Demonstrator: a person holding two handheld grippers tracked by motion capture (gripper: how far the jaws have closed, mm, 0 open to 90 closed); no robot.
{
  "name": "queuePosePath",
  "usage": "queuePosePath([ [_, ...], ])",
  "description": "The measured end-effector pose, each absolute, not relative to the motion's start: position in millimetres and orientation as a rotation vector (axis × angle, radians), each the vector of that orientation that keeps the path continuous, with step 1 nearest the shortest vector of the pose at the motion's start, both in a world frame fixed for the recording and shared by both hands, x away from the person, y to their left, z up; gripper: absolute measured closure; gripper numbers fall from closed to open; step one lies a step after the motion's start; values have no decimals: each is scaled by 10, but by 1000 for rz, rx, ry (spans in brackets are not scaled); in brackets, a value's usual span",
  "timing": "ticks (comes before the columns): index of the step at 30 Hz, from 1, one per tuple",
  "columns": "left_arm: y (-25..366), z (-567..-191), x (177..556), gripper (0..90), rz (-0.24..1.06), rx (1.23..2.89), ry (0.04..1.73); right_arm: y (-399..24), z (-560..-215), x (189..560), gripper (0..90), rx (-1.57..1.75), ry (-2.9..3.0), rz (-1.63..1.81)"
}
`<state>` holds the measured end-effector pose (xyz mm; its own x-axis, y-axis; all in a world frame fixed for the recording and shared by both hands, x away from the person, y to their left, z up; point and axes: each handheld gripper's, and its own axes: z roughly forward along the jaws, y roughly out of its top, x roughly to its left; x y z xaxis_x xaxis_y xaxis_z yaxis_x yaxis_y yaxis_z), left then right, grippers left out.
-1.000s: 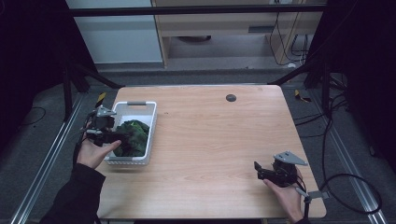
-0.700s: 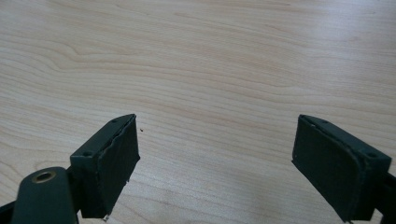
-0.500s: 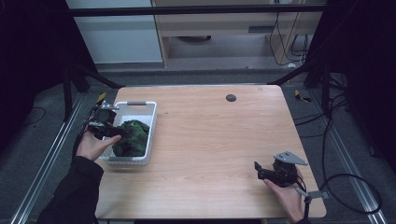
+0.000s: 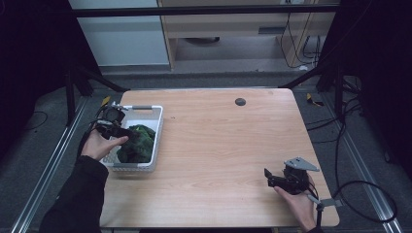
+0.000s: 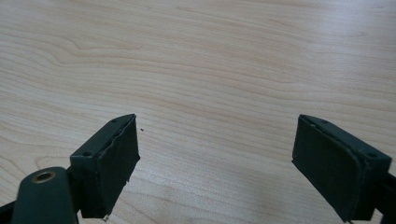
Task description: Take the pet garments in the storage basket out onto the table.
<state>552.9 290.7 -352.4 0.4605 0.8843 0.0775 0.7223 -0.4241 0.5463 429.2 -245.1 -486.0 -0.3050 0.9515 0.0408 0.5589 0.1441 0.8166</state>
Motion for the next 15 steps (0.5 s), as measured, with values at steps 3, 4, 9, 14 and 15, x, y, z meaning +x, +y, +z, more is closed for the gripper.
queuePosePath([
  [3, 2906, -3559, 5560, 167, 473, 2292, 1348, -2447, -4862, 4293, 145, 1440, 1934, 1037],
  [4, 2904, -3569, 5572, 168, 469, 2296, 1349, -2446, -4863, 4293, 145, 1440, 1934, 1036],
  [9, 2902, -3621, 5623, 173, 454, 2307, 1361, -2445, -4867, 4296, 145, 1441, 1940, 1032],
  [14, 2906, -3675, 5663, 178, 446, 2320, 1374, -2441, -4872, 4300, 145, 1439, 1948, 1026],
  [15, 2903, -3685, 5668, 180, 443, 2320, 1379, -2441, -4875, 4302, 145, 1438, 1949, 1022],
])
